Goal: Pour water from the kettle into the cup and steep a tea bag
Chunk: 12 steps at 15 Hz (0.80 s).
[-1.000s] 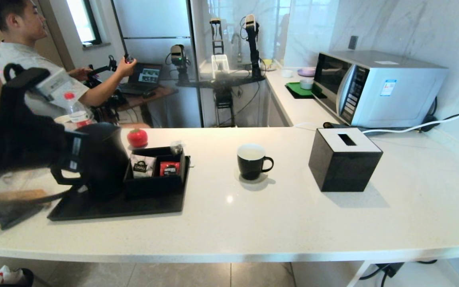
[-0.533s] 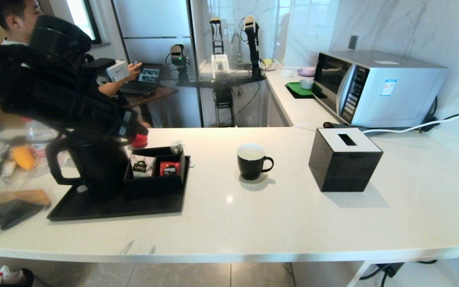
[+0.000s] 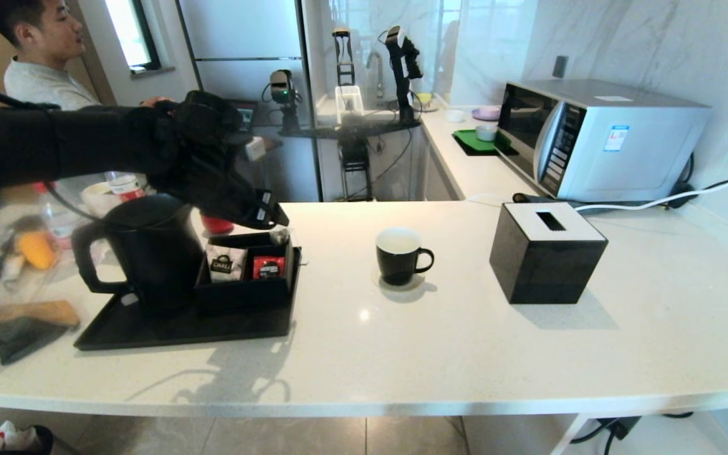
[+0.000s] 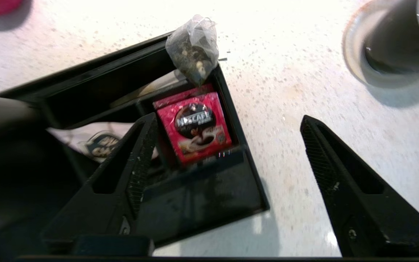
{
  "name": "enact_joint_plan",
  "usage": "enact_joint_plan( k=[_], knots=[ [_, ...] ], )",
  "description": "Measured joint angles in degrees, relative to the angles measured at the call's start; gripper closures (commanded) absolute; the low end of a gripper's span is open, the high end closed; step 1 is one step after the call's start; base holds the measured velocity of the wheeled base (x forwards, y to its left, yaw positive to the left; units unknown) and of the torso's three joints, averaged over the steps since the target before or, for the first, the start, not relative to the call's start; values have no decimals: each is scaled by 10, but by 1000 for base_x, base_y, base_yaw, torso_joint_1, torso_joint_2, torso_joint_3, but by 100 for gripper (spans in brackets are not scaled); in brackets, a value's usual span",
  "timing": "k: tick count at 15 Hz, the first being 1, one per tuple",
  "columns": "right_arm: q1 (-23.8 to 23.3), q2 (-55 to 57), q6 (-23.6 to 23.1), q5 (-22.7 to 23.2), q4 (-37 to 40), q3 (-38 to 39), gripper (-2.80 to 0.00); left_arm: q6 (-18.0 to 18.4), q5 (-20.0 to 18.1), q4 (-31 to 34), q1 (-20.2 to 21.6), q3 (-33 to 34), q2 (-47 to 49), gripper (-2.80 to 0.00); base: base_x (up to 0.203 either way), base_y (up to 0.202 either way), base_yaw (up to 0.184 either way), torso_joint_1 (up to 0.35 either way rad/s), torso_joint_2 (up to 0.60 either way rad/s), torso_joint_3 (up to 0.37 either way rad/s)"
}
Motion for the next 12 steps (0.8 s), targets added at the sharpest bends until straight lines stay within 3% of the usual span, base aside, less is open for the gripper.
enact_joint_plan(
  k=[2, 6, 9, 12],
  knots=[
    [0, 0, 0, 0, 0, 0, 0, -17, 12, -3, -2, -22, 32, -280, 0, 0, 0, 0, 0, 0],
    [0, 0, 0, 0, 0, 0, 0, -49, 78, -16, -14, -65, 79, -280, 0, 0, 0, 0, 0, 0],
    [0, 0, 0, 0, 0, 0, 0, -54, 98, -62, -17, -71, 101, -280, 0, 0, 0, 0, 0, 0],
    [0, 0, 0, 0, 0, 0, 0, -54, 99, -68, -15, -72, 112, -280, 0, 0, 0, 0, 0, 0]
  ],
)
